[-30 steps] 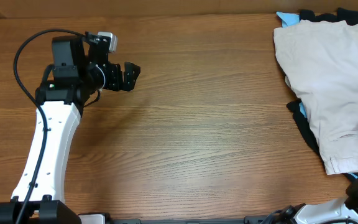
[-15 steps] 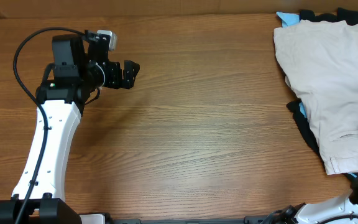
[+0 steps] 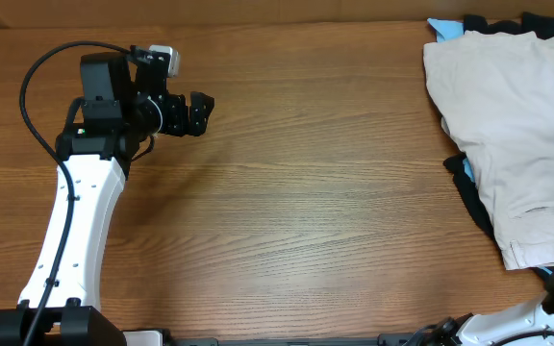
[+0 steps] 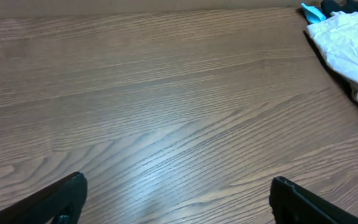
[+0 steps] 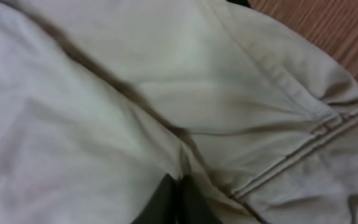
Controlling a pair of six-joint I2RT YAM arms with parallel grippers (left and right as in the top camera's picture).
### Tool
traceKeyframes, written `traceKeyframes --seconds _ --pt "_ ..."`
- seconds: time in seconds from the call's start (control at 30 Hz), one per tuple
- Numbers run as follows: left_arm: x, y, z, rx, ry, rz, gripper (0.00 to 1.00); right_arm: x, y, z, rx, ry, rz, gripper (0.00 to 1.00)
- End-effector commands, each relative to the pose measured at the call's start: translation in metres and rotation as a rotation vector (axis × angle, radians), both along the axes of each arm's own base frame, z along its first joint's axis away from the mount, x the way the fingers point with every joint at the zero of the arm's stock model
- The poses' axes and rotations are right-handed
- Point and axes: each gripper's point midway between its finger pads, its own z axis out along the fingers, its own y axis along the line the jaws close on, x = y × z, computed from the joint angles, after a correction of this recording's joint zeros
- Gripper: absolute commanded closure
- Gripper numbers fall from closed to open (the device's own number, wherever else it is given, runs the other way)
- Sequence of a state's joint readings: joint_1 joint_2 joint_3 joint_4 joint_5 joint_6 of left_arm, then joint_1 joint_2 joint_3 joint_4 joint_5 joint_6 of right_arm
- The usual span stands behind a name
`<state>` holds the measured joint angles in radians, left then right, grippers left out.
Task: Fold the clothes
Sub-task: 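Reach the right gripper into the clothes pile and grasp the beige shorts, then drag the beige shorts with the right gripper to the table center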
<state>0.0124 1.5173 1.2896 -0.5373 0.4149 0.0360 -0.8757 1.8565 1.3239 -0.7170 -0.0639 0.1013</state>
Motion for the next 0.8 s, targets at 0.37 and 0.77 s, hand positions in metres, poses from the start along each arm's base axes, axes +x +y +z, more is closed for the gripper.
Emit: traceKeyframes --seconds 0.37,0.77 --pt "0.015 0.004 0.026 -0.004 -0.083 0.02 0.37 0.053 0.048 0.064 0.194 -0.215 0.155 0.96" --pt "0.025 0.034 0.055 -0.001 -0.142 0.087 0.3 0.119 0.238 0.144 0.268 -0.238 0.648 0.96"
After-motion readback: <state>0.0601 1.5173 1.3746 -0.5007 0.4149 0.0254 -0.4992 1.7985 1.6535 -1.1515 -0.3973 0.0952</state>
